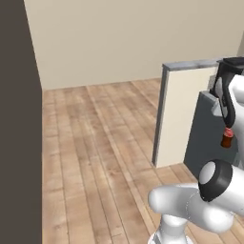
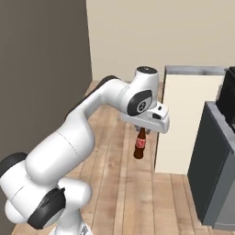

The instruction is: Place the large bottle from the dining counter next to the other large bottle outside the sink, and place the small bottle from the dining counter next to the other small bottle inside the sink.

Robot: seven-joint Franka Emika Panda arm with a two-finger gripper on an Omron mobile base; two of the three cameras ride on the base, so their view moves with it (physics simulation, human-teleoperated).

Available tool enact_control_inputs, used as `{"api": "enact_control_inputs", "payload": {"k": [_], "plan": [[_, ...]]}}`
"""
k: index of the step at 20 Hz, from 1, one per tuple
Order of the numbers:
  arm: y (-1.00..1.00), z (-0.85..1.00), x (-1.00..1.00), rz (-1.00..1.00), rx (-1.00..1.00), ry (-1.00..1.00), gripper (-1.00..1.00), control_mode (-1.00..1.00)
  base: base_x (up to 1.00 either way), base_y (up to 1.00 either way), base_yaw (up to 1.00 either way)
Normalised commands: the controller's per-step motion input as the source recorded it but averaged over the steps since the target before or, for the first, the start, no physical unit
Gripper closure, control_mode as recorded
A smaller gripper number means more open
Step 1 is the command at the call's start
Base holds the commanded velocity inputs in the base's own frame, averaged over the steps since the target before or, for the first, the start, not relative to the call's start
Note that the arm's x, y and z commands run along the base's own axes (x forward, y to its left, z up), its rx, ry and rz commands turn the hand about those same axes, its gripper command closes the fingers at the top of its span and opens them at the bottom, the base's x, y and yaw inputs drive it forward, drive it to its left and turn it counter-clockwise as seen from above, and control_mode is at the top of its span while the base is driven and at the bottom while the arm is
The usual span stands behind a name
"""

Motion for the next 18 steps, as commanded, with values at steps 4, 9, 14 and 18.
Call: {"api": "enact_control_inputs", "payload": {"k": [4,9,14,18], "plan": [[0.00,0.00,0.00,0.00,0.00,0.00,1.00,1.00,-0.07,-0.11,0.25],[0.00,0.00,0.00,0.00,0.00,0.00,1.00,1.00,-0.05,-0.09,0.25],[0.00,0.00,0.00,0.00,0.00,0.00,1.00,1.00,0.00,0.00,0.25],[0.00,0.00,0.00,0.00,0.00,0.00,1.00,1.00,0.00,0.00,0.25]]}}
